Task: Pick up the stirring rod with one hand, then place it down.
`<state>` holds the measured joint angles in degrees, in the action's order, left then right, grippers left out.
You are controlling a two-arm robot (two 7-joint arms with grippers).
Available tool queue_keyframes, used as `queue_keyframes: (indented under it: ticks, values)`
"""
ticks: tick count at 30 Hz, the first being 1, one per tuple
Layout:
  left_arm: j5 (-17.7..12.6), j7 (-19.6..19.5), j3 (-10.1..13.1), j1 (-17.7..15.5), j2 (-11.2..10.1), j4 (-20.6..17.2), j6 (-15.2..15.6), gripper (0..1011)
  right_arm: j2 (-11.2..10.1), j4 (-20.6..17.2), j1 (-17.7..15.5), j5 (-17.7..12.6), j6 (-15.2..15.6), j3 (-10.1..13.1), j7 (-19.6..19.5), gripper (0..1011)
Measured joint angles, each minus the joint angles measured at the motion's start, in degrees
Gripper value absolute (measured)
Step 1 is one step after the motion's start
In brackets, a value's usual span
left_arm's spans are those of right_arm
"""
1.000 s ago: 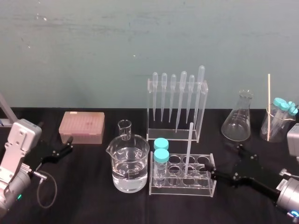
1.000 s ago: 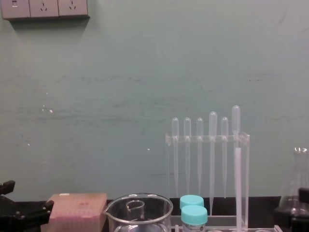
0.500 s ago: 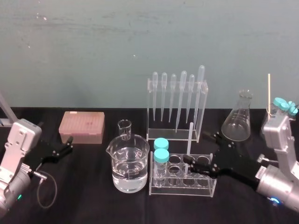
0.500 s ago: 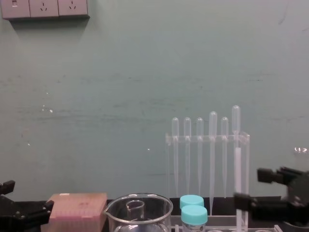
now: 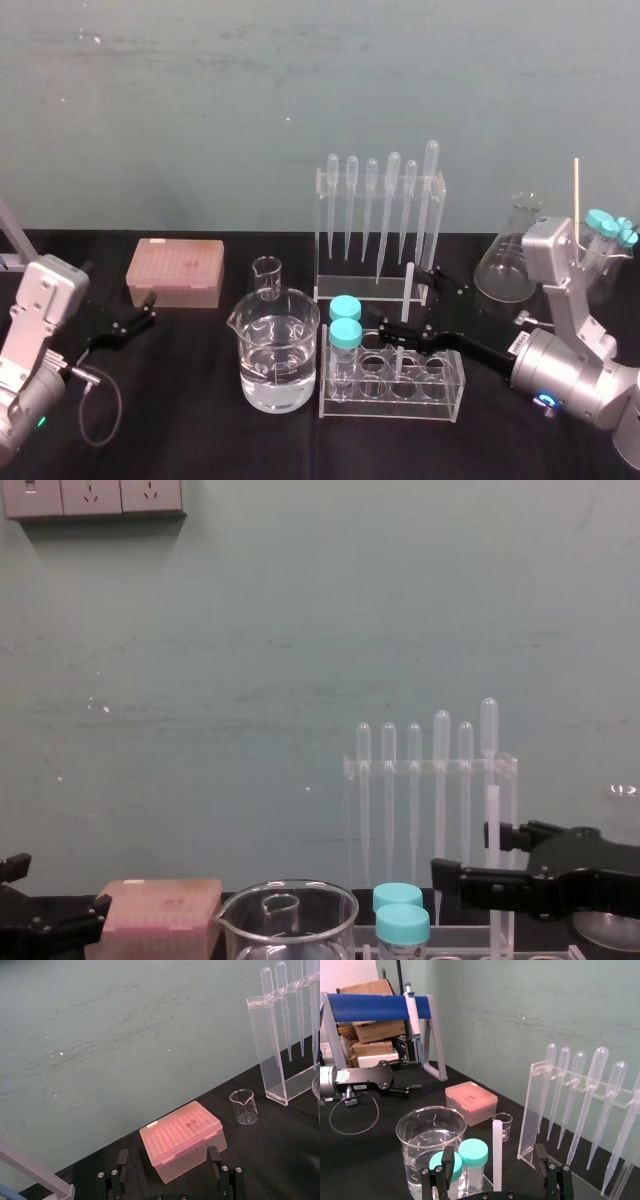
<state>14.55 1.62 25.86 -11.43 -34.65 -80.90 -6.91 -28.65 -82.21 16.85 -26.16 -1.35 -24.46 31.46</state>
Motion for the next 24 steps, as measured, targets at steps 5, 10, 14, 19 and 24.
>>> queue_keyframes:
  ticks: [5, 10, 14, 19, 24]
  values:
    - [0.0, 0.0, 0.0, 0.0, 0.0, 0.0, 0.0, 1000, 0.6, 0.4, 0.2, 0.5, 0.2, -0.1, -0.4, 1003]
    - [0.0, 0.0, 0.0, 0.0, 0.0, 0.0, 0.0, 1000, 0.6, 0.4, 0.2, 0.6, 0.2, -0.1, -0.6, 1003]
    - [0.0, 0.0, 0.0, 0.0, 0.0, 0.0, 0.0, 1000, 0.6, 0.4, 0.2, 0.5, 0.2, -0.1, -0.5, 1003]
    - [0.0, 0.0, 0.0, 0.0, 0.0, 0.0, 0.0, 1000, 0.6, 0.3, 0.2, 0.4, 0.2, -0.1, -0.5, 928]
    - [0.0, 0.0, 0.0, 0.0, 0.0, 0.0, 0.0, 1000, 0.5, 0.3, 0.2, 0.3, 0.2, -0.1, -0.4, 814]
